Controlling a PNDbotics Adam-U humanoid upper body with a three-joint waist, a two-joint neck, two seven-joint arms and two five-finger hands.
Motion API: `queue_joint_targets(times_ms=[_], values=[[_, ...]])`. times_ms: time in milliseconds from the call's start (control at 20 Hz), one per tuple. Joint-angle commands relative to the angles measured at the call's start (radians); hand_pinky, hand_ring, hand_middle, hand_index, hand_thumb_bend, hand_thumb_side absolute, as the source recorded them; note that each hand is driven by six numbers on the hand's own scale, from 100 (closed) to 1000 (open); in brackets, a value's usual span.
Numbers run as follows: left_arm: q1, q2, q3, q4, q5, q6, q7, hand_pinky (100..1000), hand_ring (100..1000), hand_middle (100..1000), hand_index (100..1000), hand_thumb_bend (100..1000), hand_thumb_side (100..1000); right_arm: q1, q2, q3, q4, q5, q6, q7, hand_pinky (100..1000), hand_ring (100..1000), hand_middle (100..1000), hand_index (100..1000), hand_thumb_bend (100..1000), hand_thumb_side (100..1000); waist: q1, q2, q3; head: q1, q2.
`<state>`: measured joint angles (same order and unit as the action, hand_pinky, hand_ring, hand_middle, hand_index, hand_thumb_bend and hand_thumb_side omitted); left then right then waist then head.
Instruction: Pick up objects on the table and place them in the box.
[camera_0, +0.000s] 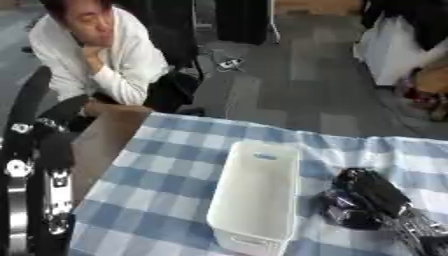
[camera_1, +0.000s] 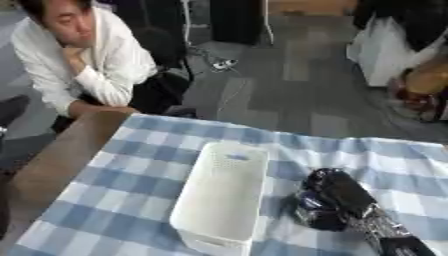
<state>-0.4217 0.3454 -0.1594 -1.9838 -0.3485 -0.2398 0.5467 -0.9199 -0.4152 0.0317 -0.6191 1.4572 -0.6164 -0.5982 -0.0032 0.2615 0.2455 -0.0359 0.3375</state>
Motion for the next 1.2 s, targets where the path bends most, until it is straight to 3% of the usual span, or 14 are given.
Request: queue_joint_targets(times_ms=[50, 550, 1200], values=[[-0.015, 0.009, 0.003, -0.016, -0.002, -0.002, 0.001, 872, 770, 989, 991, 100, 880, 0.019, -0.014, 0.004, 0.015, -0.023, -0.154, -0.144, 100, 100, 100, 130, 100, 994, 0.005, -0.011, -0.002, 0.000, -0.008], [-0.006, 0.015, 0.003, -0.016, -0.003, 0.001, 0.001, 873, 770, 989, 991, 100, 881, 0.010, -0.031, 0.011, -0.008, -0.144, -0.221, -0.077, 100, 100, 100, 115, 100, 1000, 0.006, -0.017, -0.014, 0.006, -0.002], [0.007, 0.030, 0.002, -0.016, -0.006, 0.004, -0.001, 873, 770, 989, 991, 100, 881, -0.015, -0.118, 0.101, -0.198, -0.437, -0.282, 0.084, 100, 100, 100, 114, 100, 996, -0.005, -0.030, -0.029, 0.025, 0.016]])
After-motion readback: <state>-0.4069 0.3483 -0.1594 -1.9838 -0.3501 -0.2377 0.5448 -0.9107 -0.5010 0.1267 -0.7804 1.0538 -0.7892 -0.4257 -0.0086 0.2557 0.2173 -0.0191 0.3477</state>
